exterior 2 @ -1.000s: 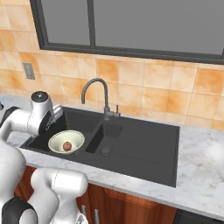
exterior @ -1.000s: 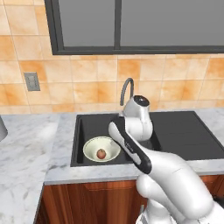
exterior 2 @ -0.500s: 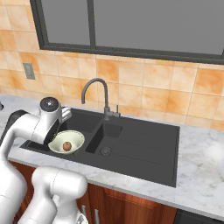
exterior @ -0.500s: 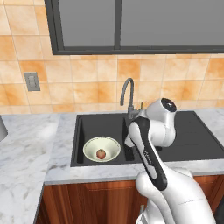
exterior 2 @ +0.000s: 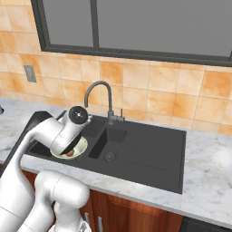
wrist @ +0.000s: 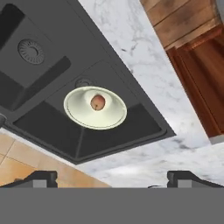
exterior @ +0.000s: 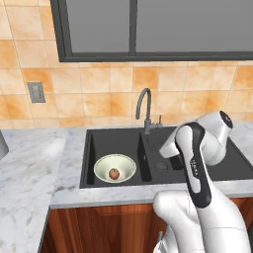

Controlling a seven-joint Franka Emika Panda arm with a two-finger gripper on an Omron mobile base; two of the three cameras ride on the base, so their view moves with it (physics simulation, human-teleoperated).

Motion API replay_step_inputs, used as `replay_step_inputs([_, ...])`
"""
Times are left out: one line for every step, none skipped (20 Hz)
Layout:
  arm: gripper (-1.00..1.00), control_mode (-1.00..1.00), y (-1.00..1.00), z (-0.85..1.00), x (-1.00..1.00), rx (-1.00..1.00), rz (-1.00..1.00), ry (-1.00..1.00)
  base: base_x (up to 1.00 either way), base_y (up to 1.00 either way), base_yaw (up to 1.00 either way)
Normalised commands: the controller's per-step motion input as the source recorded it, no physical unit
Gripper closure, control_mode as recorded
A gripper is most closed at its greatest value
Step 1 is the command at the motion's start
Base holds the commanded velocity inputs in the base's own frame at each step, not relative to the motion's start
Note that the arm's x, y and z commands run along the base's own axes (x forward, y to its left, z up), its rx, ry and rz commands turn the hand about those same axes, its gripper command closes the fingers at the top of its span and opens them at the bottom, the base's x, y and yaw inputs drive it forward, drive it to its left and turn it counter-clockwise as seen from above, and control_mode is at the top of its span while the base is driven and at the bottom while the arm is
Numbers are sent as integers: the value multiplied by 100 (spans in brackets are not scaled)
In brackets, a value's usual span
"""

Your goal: Pick the peach from the cabinet and place it in the bowl. Then pick the bowl and place it in the sink. Then turn on the sink facuet.

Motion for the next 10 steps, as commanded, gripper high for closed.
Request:
replay_step_inputs([-100, -100, 0, -14, 0, 0, -9, 3, 0, 0, 0])
replay_step_inputs([-100, -100, -15, 0, 13, 14, -23, 12, 0, 0, 0])
replay_step_inputs([-100, -100, -34, 0, 21, 32, -36, 19, 0, 0, 0])
replay_step_inputs([-100, -100, -42, 22, 13, 46, -45, 18, 0, 0, 0])
replay_step_inputs([-100, -100, -26, 32, 10, 49, -45, 18, 0, 0, 0])
replay_step_inputs([-100, -100, -24, 39, 6, 52, -44, 18, 0, 0, 0])
replay_step_inputs([-100, -100, -24, 47, 1, 53, -45, 18, 0, 0, 0])
replay_step_inputs([-100, -100, -21, 46, 0, 54, -44, 19, 0, 0, 0])
replay_step_inputs([-100, -100, -21, 44, 1, 55, -43, 19, 0, 0, 0])
replay_step_inputs([-100, -100, -17, 51, 1, 56, -43, 16, 0, 0, 0])
